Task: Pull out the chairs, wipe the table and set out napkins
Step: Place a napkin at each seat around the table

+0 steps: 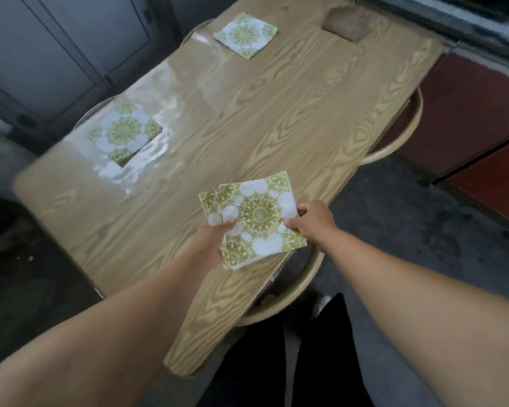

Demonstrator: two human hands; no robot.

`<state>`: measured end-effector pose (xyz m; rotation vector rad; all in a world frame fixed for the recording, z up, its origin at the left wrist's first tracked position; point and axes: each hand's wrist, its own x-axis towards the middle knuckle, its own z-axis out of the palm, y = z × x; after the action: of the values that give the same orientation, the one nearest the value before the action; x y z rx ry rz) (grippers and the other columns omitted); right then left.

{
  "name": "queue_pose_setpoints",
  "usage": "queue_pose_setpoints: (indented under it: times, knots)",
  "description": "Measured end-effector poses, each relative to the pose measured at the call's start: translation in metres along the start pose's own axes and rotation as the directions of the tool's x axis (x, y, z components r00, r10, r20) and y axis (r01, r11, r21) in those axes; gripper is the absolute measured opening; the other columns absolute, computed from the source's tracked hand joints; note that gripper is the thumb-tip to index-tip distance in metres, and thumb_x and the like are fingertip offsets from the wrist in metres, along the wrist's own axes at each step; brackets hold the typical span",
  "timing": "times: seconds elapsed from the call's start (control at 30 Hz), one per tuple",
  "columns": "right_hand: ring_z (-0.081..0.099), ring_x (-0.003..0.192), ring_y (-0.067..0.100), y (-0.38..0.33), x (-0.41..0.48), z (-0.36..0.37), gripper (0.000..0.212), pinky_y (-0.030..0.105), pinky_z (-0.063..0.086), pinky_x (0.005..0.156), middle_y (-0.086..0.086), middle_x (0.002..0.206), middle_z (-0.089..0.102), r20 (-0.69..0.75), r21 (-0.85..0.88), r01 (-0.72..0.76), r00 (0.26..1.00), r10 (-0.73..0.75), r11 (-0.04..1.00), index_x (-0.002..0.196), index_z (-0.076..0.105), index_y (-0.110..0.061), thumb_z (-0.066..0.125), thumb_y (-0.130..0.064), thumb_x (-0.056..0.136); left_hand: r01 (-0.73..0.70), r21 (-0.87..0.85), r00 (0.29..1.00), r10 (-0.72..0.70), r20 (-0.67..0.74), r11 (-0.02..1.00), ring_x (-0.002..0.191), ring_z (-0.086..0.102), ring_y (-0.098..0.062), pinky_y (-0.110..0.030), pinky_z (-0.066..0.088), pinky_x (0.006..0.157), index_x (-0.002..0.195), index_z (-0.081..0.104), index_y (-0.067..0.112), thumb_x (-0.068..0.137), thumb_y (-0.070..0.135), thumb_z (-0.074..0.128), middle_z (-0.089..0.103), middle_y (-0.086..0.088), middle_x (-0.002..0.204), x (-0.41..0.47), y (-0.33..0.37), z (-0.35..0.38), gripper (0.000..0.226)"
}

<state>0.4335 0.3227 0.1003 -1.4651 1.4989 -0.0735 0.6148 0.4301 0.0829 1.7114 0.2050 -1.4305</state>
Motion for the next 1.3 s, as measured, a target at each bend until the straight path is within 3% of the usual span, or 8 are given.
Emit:
queue_pose_setpoints:
  times: [0.2, 0.33, 0.5, 0.6, 0.73, 0.83, 0.93, 1.3]
  knots:
    - [0.070, 0.090, 0.024, -0.020, 0.027, 0.021, 0.020, 0.042, 0.056, 0.087, 0.010, 0.098, 0.074, 0.147, -0.102, 0.066, 0.988, -0.051, 0.993, 0.097, 0.073, -0.006, 0.077, -0.013, 0.078, 0.016, -0.085, 0.991, -0.027, -0.133, 0.996, 0.114, 0.061, -0.037, -0.054, 0.053, 0.088, 0.131, 0.051, 0.003, 0.076, 0.024, 0.080, 0.060, -0.018, 0.129, 0.001, -0.001, -0.024, 0.066]
    - [0.067, 0.080, 0.017, -0.028, 0.040, 0.035, 0.011, 0.032, 0.056, 0.076, 0.006, 0.093, 0.074, 0.248, -0.186, 0.152, 0.963, -0.104, 0.971, 0.089, 0.074, -0.011, 0.076, -0.015, 0.079, -0.002, -0.193, 0.971, -0.044, -0.234, 0.981, 0.087, 0.068, -0.027, -0.041, 0.059, 0.068, 0.098, 0.061, 0.010, 0.077, 0.021, 0.079, 0.066, -0.014, 0.115, 0.000, -0.012, -0.035, 0.030]
    - [0.067, 0.086, 0.028, -0.033, 0.057, 0.038, 0.014, 0.033, 0.051, 0.073, 0.008, 0.089, 0.072, 0.234, -0.413, 0.183, 0.968, -0.091, 0.892, 0.087, 0.073, -0.009, 0.066, -0.021, 0.084, -0.066, -0.302, 0.915, -0.063, -0.398, 0.951, 0.086, 0.071, -0.028, -0.041, 0.060, 0.069, 0.115, 0.063, 0.011, 0.093, 0.034, 0.061, 0.072, -0.010, 0.102, -0.002, -0.026, -0.036, 0.032]
    - [0.065, 0.089, 0.027, -0.031, 0.065, 0.034, 0.014, 0.029, 0.046, 0.071, 0.007, 0.093, 0.070, 0.240, -0.484, 0.191, 0.967, -0.081, 0.854, 0.091, 0.072, -0.012, 0.065, -0.023, 0.085, -0.109, -0.352, 0.869, -0.083, -0.488, 0.930, 0.104, 0.066, -0.032, -0.049, 0.055, 0.089, 0.121, 0.057, 0.011, 0.094, 0.039, 0.057, 0.067, -0.012, 0.119, -0.003, -0.037, -0.036, 0.039]
    - [0.065, 0.086, 0.024, -0.026, 0.074, 0.028, 0.016, 0.029, 0.046, 0.069, 0.004, 0.092, 0.071, 0.310, -0.479, 0.264, 0.943, -0.120, 0.837, 0.092, 0.071, -0.013, 0.067, -0.026, 0.086, -0.202, -0.409, 0.734, -0.139, -0.665, 0.890, 0.115, 0.059, -0.032, -0.048, 0.048, 0.099, 0.122, 0.055, 0.010, 0.094, 0.045, 0.054, 0.062, -0.010, 0.125, -0.003, -0.051, -0.030, 0.045]
    - [0.065, 0.088, 0.021, -0.022, 0.080, 0.023, 0.011, 0.029, 0.049, 0.075, -0.001, 0.092, 0.070, 0.318, -0.421, 0.274, 0.937, -0.142, 0.865, 0.084, 0.066, -0.019, 0.074, -0.026, 0.081, -0.307, -0.402, 0.615, -0.143, -0.775, 0.862, 0.100, 0.060, -0.024, -0.034, 0.050, 0.086, 0.096, 0.055, 0.016, 0.095, 0.045, 0.052, 0.063, -0.002, 0.103, -0.006, -0.057, -0.021, 0.030]
    - [0.065, 0.083, 0.019, -0.019, 0.080, 0.022, 0.017, 0.026, 0.043, 0.071, -0.006, 0.082, 0.067, 0.314, -0.374, 0.272, 0.937, -0.155, 0.887, 0.074, 0.061, -0.024, 0.078, -0.025, 0.078, -0.352, -0.402, 0.546, -0.163, -0.822, 0.845, 0.102, 0.058, -0.023, -0.035, 0.049, 0.090, 0.112, 0.055, 0.012, 0.096, 0.047, 0.049, 0.061, -0.002, 0.110, -0.011, -0.057, -0.018, 0.039]
    - [0.067, 0.090, 0.021, -0.020, 0.076, 0.035, 0.017, 0.037, 0.052, 0.086, -0.003, 0.095, 0.072, 0.299, -0.398, 0.223, 0.948, -0.104, 0.890, 0.090, 0.068, -0.024, 0.076, -0.034, 0.079, -0.446, -0.434, 0.516, -0.172, -0.839, 0.782, 0.102, 0.065, -0.026, -0.043, 0.054, 0.094, 0.104, 0.057, 0.016, 0.096, 0.042, 0.051, 0.065, -0.004, 0.110, -0.022, -0.046, -0.030, 0.028]
